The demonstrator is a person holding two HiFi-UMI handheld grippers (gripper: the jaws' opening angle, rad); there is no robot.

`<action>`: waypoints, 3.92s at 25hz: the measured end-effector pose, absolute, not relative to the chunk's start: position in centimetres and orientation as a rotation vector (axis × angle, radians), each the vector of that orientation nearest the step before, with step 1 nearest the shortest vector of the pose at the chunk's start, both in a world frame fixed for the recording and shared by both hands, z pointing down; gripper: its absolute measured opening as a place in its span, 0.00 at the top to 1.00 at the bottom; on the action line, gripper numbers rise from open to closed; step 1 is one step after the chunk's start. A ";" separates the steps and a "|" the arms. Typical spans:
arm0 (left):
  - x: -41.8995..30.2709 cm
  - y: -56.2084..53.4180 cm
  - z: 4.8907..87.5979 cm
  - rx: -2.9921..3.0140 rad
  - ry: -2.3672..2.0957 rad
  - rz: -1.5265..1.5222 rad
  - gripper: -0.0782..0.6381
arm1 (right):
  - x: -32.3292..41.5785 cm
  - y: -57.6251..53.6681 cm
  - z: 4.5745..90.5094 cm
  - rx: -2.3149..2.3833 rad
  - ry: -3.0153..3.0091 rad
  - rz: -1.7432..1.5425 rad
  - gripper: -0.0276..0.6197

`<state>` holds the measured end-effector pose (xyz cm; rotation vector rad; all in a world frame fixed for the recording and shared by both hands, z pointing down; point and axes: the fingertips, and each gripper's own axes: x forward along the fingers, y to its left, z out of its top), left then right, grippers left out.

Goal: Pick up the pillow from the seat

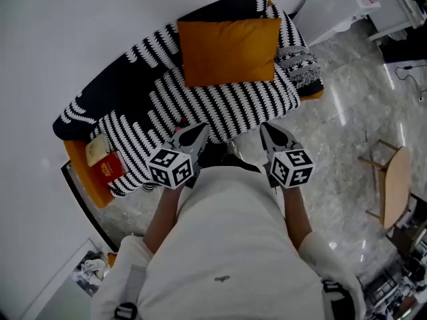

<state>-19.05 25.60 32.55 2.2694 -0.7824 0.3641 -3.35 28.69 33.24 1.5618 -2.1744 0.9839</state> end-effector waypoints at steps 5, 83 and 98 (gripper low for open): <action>-19.2 20.8 31.7 2.314 -0.716 0.354 0.87 | -3.5 25.3 31.7 1.649 -2.140 0.956 0.95; -17.9 -7.5 66.5 1.802 -0.992 0.835 0.07 | 16.4 -4.9 66.9 1.357 -1.871 1.282 0.26; -19.8 -11.2 71.1 1.756 -0.980 0.883 0.07 | 18.3 -8.9 72.5 1.262 -1.919 1.290 0.23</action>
